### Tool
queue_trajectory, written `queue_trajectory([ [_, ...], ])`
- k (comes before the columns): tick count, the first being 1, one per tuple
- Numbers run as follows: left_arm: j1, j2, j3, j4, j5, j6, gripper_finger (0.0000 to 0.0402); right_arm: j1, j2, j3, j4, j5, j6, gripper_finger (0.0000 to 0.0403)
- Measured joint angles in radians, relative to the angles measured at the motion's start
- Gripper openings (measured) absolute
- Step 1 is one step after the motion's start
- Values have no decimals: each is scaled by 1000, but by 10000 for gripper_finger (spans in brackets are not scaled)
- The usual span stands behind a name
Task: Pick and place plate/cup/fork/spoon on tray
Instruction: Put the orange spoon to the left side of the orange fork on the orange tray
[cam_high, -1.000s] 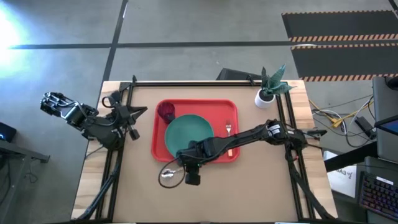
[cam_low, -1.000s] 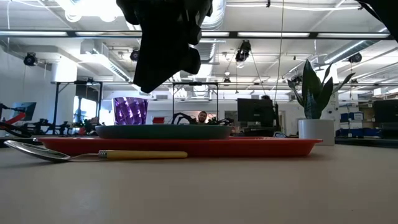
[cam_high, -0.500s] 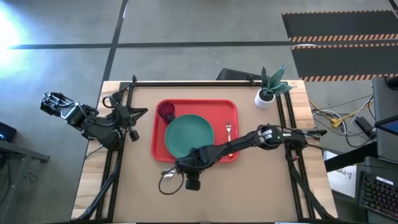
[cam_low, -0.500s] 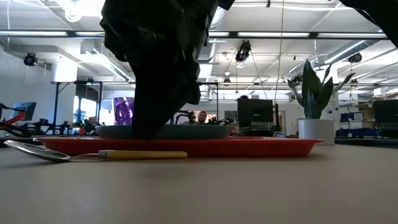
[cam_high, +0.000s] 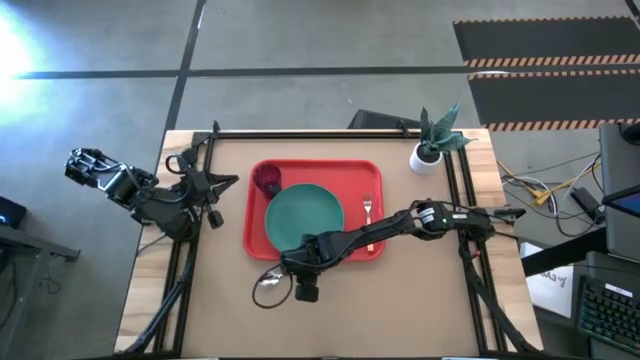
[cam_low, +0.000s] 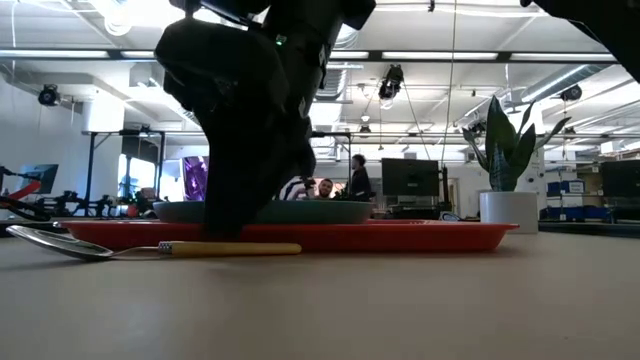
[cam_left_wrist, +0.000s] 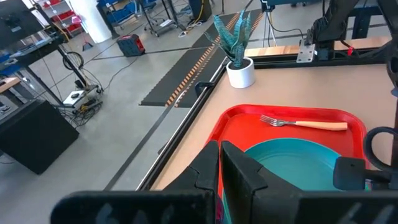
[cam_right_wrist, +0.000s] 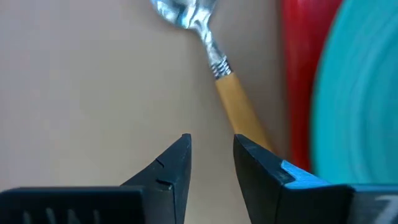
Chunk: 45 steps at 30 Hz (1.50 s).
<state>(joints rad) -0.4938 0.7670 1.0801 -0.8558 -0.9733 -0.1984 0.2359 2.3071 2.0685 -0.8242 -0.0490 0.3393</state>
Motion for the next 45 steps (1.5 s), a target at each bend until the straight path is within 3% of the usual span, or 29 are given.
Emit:
queue_trajectory([
  [19, 0, -4, -1, -18, 1, -3, 0, -21, 9, 17, 14, 23, -105, 134],
  [45, 0, -2, -1, -18, 1, -5, 0, -60, 7, -55, 40, -64, -227, 134],
])
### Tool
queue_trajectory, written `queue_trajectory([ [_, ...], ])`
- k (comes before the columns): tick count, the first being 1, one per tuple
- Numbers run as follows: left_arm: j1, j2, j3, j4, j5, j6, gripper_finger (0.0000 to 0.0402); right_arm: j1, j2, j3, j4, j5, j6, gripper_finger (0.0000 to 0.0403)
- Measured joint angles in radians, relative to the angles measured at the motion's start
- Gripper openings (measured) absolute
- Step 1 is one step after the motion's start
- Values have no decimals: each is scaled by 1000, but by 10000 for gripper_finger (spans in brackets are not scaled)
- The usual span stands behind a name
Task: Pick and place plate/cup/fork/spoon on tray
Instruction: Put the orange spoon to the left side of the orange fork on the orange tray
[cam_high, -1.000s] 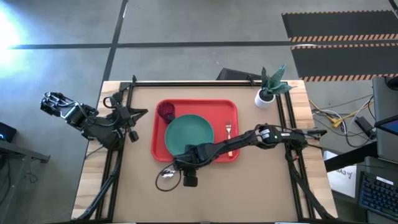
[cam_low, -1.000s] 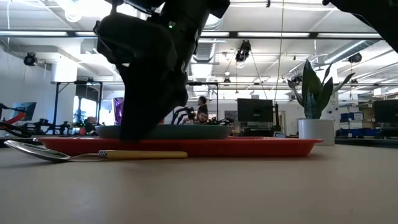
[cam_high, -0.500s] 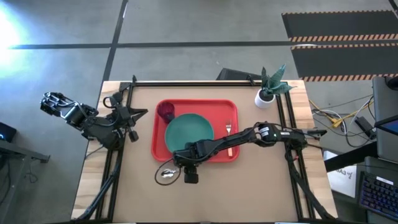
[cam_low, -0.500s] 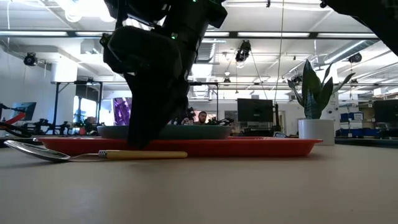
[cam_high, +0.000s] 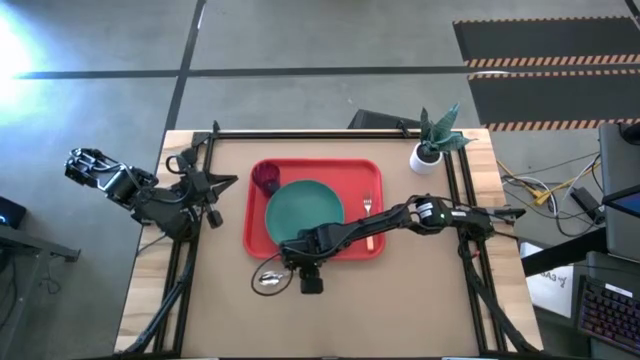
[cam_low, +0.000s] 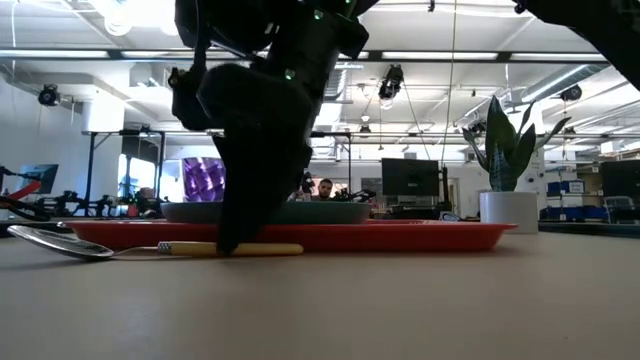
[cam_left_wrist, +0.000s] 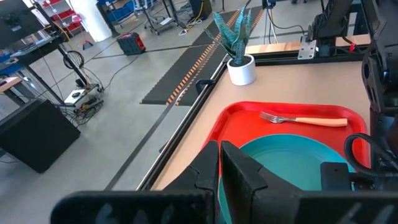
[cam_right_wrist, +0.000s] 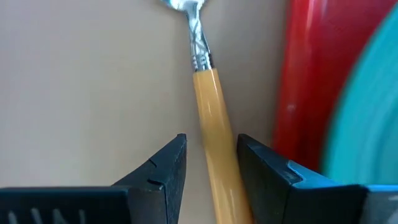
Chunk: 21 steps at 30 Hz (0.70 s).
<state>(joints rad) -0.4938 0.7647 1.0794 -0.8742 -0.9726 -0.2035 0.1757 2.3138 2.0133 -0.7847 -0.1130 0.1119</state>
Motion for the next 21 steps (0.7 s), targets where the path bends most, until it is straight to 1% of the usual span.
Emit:
queue_trajectory([
  [7, 0, 0, 0, 0, 0, -2, 0, -2, -6, -56, 63, -19, 52, 134],
  [21, 0, -2, 0, 0, 1, -2, 0, 7, -5, -90, 100, -21, 73, 134],
])
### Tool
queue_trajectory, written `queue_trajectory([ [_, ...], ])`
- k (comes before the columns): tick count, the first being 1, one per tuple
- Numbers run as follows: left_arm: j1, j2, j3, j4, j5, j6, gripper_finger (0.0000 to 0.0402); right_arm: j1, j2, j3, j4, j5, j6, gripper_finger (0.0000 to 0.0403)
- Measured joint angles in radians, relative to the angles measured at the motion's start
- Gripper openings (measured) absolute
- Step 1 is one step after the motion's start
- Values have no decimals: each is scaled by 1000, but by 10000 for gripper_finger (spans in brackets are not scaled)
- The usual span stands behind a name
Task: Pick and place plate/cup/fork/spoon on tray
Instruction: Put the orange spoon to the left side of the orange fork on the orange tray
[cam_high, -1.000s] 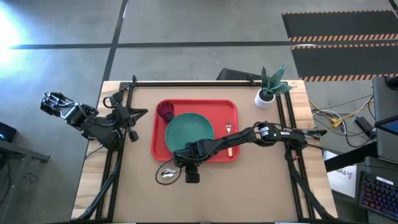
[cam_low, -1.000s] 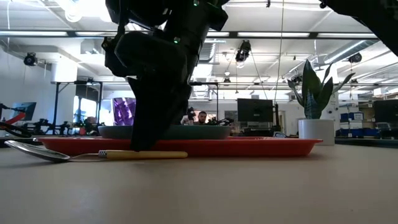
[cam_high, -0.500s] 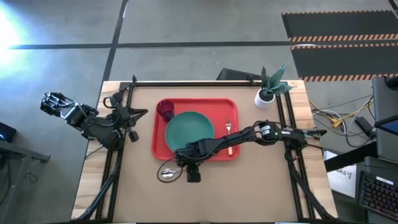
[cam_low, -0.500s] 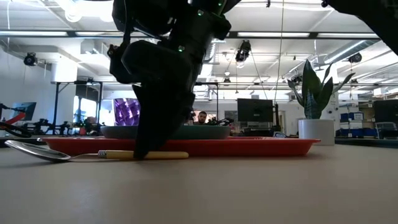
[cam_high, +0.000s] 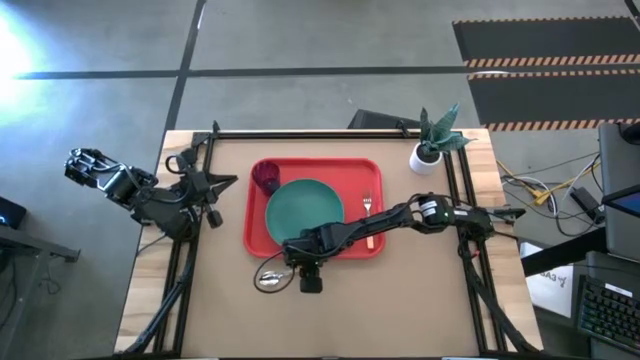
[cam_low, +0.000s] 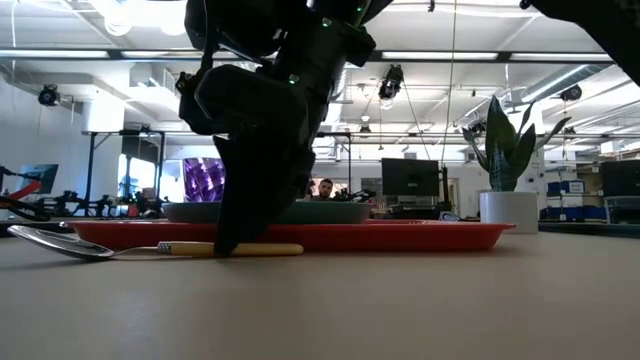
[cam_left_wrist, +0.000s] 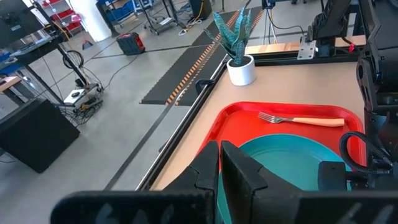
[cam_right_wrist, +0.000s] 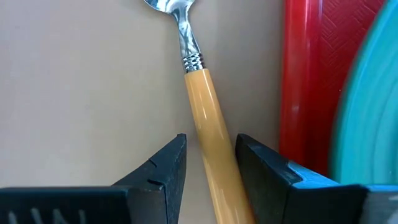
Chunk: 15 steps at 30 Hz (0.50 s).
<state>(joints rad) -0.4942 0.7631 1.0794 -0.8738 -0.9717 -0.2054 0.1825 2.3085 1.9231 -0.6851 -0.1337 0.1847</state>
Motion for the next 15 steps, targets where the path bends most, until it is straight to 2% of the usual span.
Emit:
queue_trajectory([
  [10, 0, 0, 0, 0, 1, 0, 0, 6, 1, -13, 14, 11, 26, 127],
  [15, 0, 0, 0, 0, 1, 0, 0, 6, 1, -13, 11, 26, 64, 83],
])
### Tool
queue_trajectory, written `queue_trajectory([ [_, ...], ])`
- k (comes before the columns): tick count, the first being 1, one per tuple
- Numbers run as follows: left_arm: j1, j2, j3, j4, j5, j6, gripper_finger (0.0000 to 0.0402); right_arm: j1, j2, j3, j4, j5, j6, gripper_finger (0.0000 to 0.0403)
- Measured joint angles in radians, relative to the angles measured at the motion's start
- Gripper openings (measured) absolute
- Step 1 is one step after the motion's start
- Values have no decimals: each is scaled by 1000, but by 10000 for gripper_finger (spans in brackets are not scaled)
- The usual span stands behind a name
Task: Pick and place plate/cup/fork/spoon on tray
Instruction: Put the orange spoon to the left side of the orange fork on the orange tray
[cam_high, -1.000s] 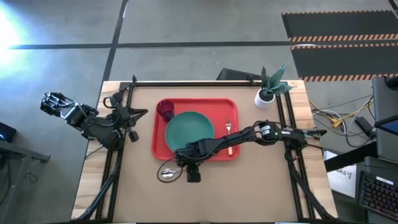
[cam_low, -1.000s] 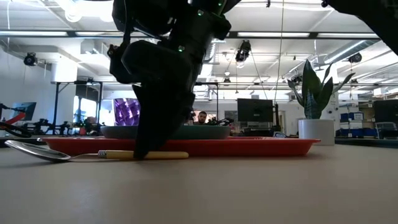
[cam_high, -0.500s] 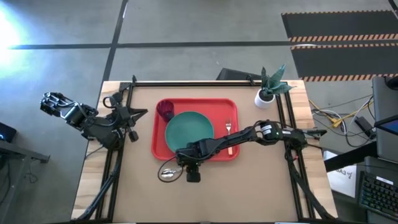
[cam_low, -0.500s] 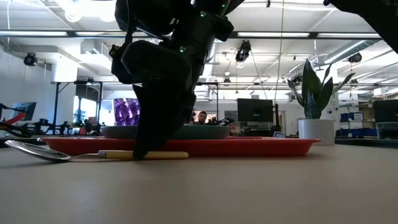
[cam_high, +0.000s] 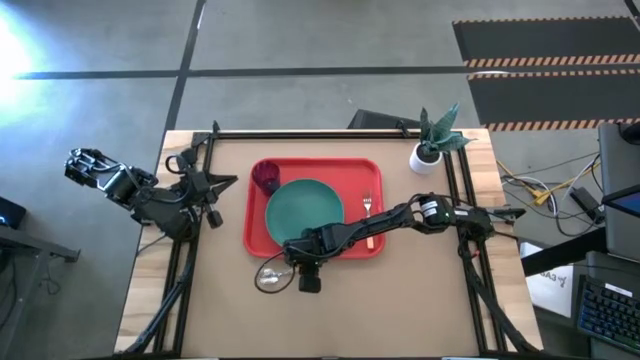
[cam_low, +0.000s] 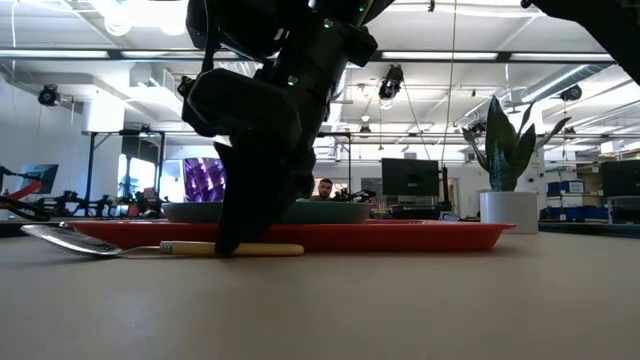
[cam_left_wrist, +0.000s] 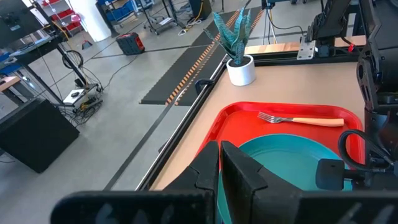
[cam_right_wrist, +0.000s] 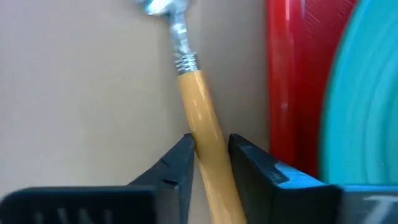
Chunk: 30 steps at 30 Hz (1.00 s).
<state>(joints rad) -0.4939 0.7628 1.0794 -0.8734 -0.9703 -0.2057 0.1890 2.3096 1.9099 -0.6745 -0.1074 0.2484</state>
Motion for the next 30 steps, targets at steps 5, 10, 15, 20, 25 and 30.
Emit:
queue_trajectory([
  [5, 0, 0, 0, 0, 0, 0, 0, 1, 0, 0, 1, -16, 19, 23],
  [10, 0, 0, 0, 0, -2, 0, 0, 7, 0, -1, 3, -16, 21, 6],
  [15, 0, 0, 0, 0, -2, 0, 0, 9, 0, -1, 2, -24, 43, 6],
  [20, 0, 0, 0, 0, -2, 0, 0, 9, 0, -1, 2, -31, 48, 7],
  [25, 0, 0, 0, 0, -2, 0, 0, 9, 0, -1, 3, -37, 91, 12],
  [30, 0, 0, 0, 0, -2, 0, 0, 11, -2, -1, 0, -65, 124, 46],
])
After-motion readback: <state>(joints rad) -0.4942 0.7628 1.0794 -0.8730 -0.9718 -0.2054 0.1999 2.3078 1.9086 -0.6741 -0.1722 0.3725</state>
